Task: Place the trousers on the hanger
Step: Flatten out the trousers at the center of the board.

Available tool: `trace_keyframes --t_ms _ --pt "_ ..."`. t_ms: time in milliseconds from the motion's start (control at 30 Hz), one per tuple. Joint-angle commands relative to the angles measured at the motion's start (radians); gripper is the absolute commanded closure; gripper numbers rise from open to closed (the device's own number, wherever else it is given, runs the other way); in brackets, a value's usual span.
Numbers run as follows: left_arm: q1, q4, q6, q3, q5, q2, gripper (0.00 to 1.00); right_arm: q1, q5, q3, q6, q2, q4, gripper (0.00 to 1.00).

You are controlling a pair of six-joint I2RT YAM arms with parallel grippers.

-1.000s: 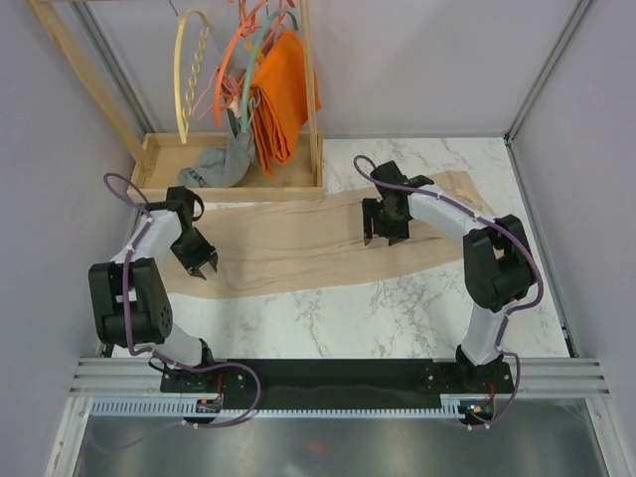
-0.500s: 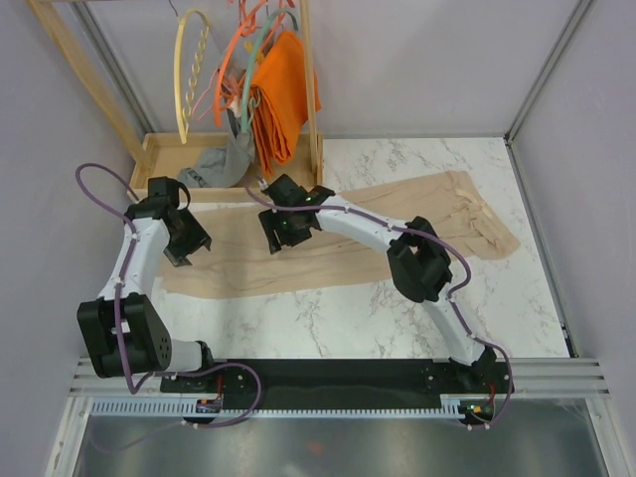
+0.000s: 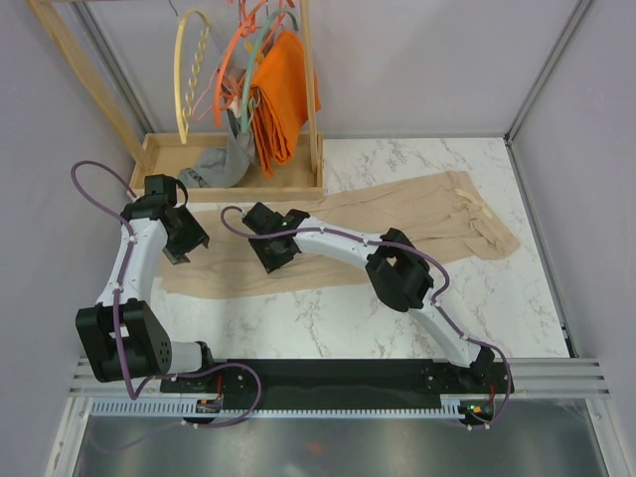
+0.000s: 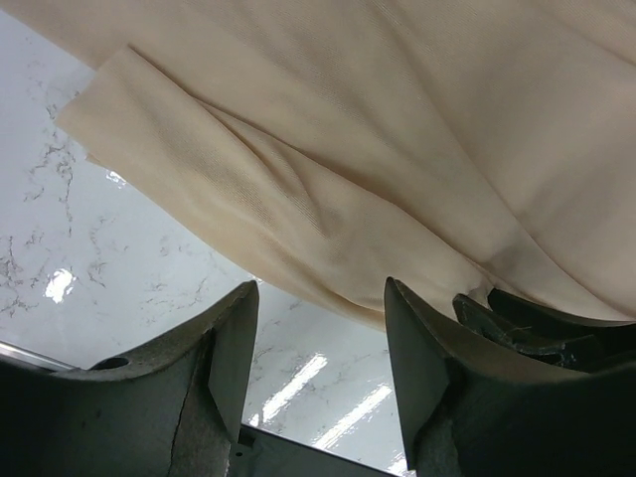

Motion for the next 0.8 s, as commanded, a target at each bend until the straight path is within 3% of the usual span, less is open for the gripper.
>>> trace_keyframes --t_ms 0,67,100,200,333,533,667,767 --pt "0.004 0.006 0.040 0.028 0.001 -0.032 0.39 0.006 0.071 0.046 0.003 0.015 -0.001 0.60" --pt "0.004 0.006 0.040 0.025 -0.001 -0.037 0.39 0.009 0.075 0.049 0.007 0.018 -0.003 0.73" --pt "0.006 0.006 0.038 0.024 -0.001 -0.038 0.39 0.013 0.079 0.054 0.009 0.018 -0.006 0.84" --pt "0.004 0.004 0.036 0.024 -0.005 -0.046 0.40 0.032 0.102 0.064 -0.003 0.009 -0.015 1.00" --pt "0.002 0.000 0.029 0.029 -0.030 -0.054 0.40 0.064 0.115 0.061 -0.030 -0.051 -0.052 1.00" --pt "0.004 -0.005 0.024 0.032 -0.056 -0.066 0.40 0.121 -0.010 -0.187 -0.028 -0.247 -0.037 1.00" --pt "0.004 -0.006 0.021 0.023 -0.065 -0.077 0.41 0.171 -0.005 -0.371 -0.036 -0.387 0.035 1.00" --pt "0.006 -0.017 0.009 0.003 -0.077 -0.092 0.41 0.182 -0.072 -0.478 -0.037 -0.404 0.055 1.00"
